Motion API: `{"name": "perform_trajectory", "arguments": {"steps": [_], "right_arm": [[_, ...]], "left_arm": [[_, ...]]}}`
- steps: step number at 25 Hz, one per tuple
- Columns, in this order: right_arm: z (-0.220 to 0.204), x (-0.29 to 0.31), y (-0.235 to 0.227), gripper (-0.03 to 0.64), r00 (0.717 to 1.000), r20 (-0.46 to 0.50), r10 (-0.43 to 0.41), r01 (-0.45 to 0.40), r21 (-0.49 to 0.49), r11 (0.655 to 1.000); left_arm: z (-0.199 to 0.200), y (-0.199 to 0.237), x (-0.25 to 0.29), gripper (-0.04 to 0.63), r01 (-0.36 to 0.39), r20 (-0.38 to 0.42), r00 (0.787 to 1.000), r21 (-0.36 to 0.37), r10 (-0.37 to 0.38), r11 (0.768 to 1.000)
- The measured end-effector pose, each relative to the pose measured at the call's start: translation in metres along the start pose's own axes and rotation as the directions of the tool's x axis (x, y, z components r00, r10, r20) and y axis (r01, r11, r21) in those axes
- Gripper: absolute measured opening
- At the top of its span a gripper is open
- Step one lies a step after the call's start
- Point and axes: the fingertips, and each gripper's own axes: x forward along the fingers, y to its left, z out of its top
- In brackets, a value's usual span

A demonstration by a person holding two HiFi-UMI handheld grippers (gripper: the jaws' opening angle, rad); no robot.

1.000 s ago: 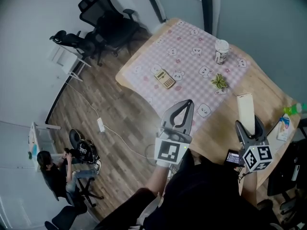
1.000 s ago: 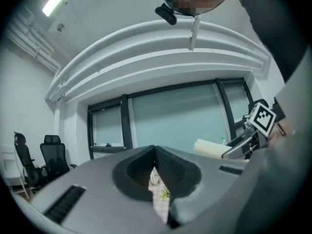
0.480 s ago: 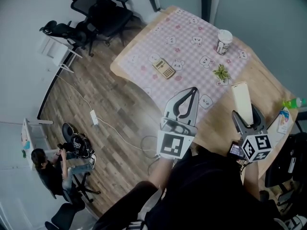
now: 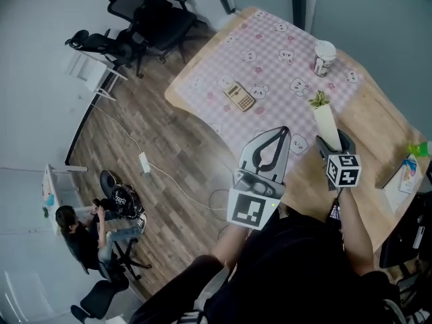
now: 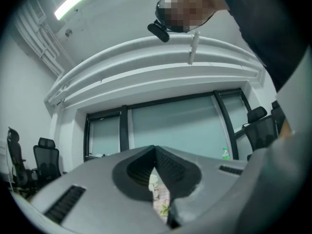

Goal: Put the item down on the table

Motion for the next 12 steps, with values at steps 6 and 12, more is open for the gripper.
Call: {"name": "perform_trajectory", "arguments": {"steps": [6, 12], "right_arm": [[-0.055, 0.061, 0.003, 0.348, 0.992, -0.129, -0.016, 0.013, -0.025, 1.000], [-0.093, 0.084, 0.011, 0.348, 0.972, -0.233, -0.032, 0.010, -0.094, 0.996]], "left_arm": [[0.010, -0.015, 0.001, -0.002, 0.016, 0.069, 0.997, 0.057, -0.020, 0.998], [0.009, -0.019, 0.001, -0.002, 0.041, 0.050, 0.998, 0.061, -0.044, 0.997]]}}
